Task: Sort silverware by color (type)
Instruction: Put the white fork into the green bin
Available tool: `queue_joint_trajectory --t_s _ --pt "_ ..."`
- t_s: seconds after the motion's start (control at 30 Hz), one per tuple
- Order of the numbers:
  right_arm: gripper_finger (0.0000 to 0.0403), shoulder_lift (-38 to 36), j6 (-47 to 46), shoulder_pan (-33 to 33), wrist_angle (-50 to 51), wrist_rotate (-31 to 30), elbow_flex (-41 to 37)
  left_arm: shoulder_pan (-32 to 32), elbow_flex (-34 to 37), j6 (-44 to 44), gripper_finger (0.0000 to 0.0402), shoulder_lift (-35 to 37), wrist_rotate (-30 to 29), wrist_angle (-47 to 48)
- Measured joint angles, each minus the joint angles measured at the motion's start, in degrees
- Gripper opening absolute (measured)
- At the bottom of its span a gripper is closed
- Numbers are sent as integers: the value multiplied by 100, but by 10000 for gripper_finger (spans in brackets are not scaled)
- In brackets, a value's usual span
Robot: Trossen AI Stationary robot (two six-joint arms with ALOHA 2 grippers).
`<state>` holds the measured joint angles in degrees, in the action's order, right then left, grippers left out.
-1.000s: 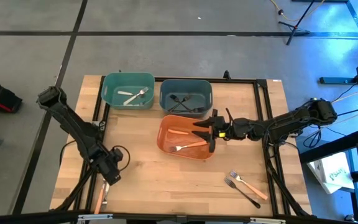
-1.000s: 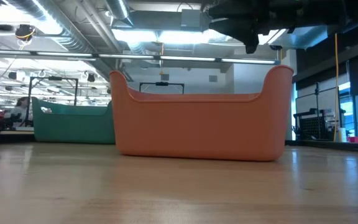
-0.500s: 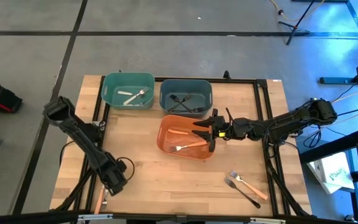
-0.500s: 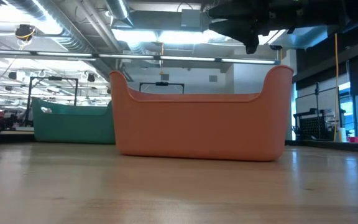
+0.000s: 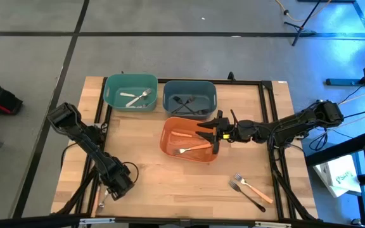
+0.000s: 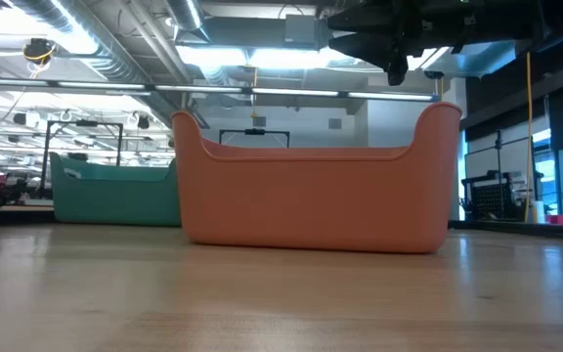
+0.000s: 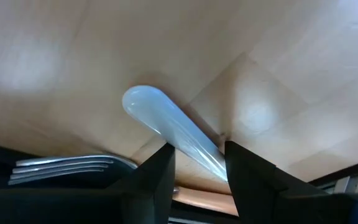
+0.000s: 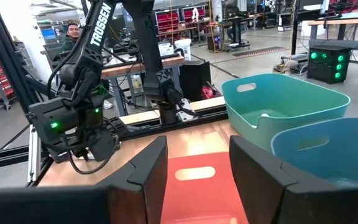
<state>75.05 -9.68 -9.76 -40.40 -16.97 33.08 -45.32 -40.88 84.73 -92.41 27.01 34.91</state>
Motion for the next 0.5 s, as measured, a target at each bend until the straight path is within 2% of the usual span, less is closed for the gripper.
queue_joint_trajectory --t_s 0.2,0.5 --pt "161 0 -2 0 1 -2 0 71 -7 -453 126 1 -244 -4" --pt "161 0 -37 0 1 -59 0 169 -17 -891 79 12 -654 -53"
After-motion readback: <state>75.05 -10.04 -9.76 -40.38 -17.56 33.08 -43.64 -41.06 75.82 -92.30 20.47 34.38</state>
